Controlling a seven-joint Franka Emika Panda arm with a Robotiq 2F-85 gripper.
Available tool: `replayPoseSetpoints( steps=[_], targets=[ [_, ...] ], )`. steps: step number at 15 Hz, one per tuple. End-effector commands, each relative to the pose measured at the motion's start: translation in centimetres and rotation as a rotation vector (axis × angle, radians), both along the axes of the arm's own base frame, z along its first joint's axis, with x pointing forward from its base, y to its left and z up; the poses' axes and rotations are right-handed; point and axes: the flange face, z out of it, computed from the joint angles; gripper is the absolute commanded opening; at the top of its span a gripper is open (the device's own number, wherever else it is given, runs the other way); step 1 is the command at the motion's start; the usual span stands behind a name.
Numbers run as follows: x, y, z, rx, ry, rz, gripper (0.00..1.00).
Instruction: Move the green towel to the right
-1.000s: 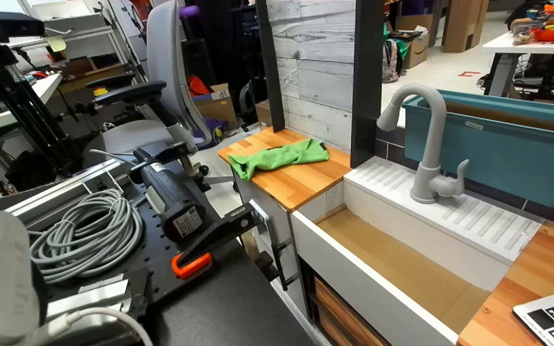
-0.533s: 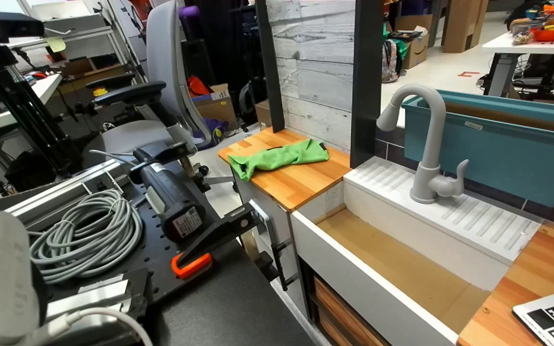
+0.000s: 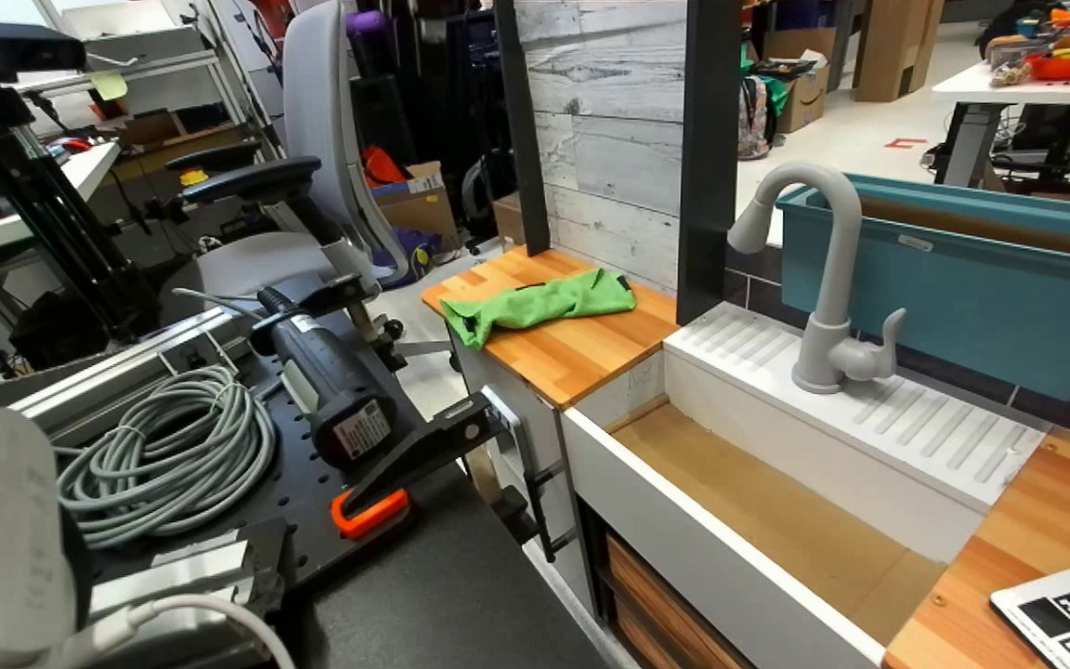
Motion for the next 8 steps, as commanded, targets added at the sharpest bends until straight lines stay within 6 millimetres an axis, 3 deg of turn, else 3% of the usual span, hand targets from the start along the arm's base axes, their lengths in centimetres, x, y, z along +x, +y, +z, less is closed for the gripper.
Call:
replayPoseSetpoints(
  steps=[1,5,8],
  targets=[
    [3.9,1.4,-8.1,-0.030,0.027,-0.018,1.00],
    [7.6,3.9,-16.5,-0.032,0.033,-0.021,1.00],
    [10.6,6.0,-21.0,-0.036,0.025,-0.016,1.00]
  ],
)
